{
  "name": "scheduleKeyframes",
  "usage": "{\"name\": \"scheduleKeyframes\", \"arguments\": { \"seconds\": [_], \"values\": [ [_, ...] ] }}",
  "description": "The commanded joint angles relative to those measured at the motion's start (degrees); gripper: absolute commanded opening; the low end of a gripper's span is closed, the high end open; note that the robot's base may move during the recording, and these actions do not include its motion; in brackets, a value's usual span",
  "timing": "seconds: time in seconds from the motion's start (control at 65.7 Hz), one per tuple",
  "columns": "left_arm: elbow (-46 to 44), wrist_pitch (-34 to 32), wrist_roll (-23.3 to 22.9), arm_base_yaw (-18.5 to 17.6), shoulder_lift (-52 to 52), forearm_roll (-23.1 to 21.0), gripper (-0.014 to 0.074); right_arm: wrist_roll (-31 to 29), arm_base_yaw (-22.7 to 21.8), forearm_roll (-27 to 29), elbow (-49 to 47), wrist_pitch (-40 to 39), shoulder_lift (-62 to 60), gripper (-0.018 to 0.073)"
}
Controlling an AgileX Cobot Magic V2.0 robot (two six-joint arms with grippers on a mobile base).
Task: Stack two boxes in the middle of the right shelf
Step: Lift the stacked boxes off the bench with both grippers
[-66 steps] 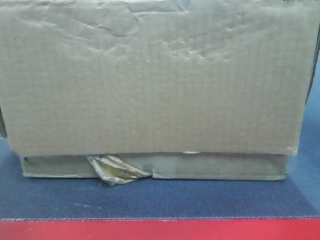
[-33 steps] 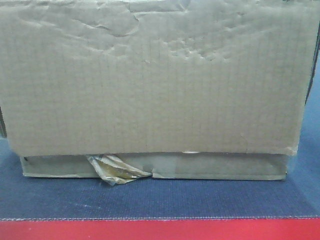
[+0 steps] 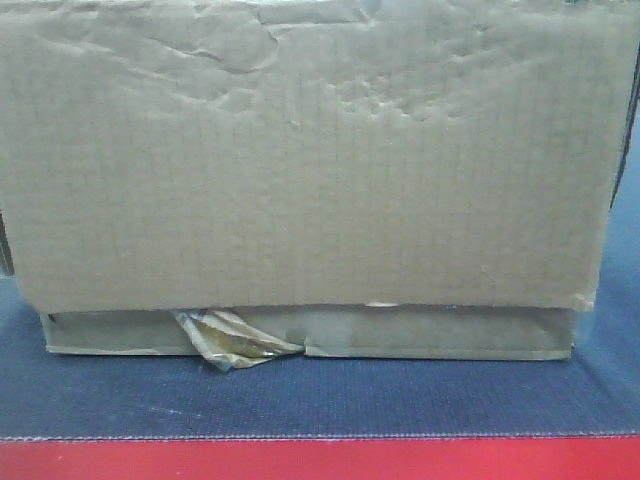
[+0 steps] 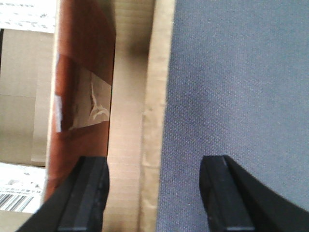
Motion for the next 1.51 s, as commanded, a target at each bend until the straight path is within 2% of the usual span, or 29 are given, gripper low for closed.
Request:
{"name": "scheduleKeyframes", "arguments": {
  "seconds": [0.0,0.243,1.339,1.446,1.491],
  "values": [
    [0.16,-0.19,0.07,-0.30,-0.73,0.09,0.0360,0.00,-0.07,-0.11,0.21,-0.42,0.23,0.0297],
    [1.81,-0.19,0.07,-0.30,-0.73,0.09,0.0360,0.00,-0.07,1.35,0.21,-0.42,0.22,0.0297],
    [1.84,-0.19,0.07,-0.30,-0.73,0.09,0.0356,-0.12,-0.07,1.34,1.38,-0.42,0.57,0.0295],
    [1.84,-0.19,0.07,-0.30,-0.73,0.09,0.0293,-0.12,-0.07,1.34,1.38,-0.42,0.57,0.0214],
    [1.84,-0.19,0.07,-0.30,-0.73,-0.01,0.0231,-0.12,-0.07,1.34,1.38,-0.42,0.57,0.0130]
  ]
}}
